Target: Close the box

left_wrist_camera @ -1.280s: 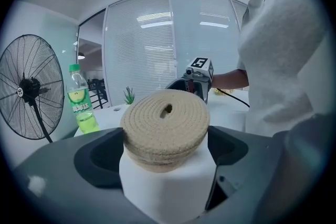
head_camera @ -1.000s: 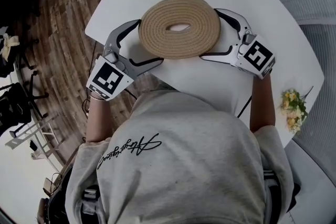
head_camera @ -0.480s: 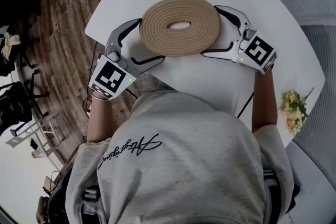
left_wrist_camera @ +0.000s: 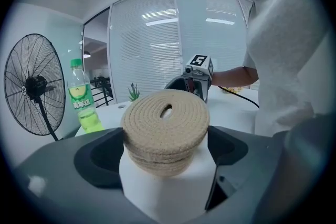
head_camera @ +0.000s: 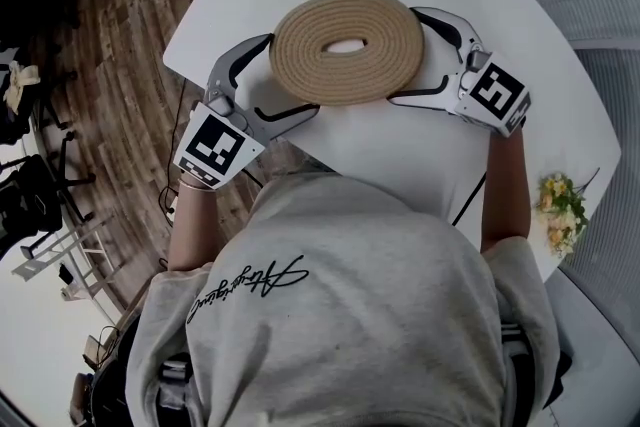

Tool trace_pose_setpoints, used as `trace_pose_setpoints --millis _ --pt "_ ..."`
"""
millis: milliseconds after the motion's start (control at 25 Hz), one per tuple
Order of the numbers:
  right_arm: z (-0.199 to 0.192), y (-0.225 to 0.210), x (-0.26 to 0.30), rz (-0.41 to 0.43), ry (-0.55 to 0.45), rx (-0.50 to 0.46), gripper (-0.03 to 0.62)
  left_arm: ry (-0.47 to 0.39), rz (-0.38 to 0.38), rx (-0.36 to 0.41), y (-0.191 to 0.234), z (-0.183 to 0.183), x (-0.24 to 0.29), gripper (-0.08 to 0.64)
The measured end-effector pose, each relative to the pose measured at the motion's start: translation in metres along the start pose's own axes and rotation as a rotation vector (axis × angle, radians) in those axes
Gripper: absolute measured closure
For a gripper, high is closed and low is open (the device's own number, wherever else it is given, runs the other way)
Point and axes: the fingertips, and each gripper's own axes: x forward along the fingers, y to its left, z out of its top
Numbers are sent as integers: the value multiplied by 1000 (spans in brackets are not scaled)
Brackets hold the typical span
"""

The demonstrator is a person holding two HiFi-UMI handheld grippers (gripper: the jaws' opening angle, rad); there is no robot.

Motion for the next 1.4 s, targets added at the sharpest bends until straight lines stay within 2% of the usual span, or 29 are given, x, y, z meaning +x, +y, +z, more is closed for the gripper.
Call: trace_pose_setpoints --millis 400,1160,1280,1400 --pt "-12 1 8 1 51 -10 9 34 14 24 -2 -9 2 66" --pt "-15 -2 12 -6 53 -18 8 22 21 29 1 -10 4 64" --pt "-17 -3 12 -9 48 10 6 14 23 30 1 -10 4 64" --pt "-22 -3 11 -22 36 80 8 3 22 26 0 -10 5 64"
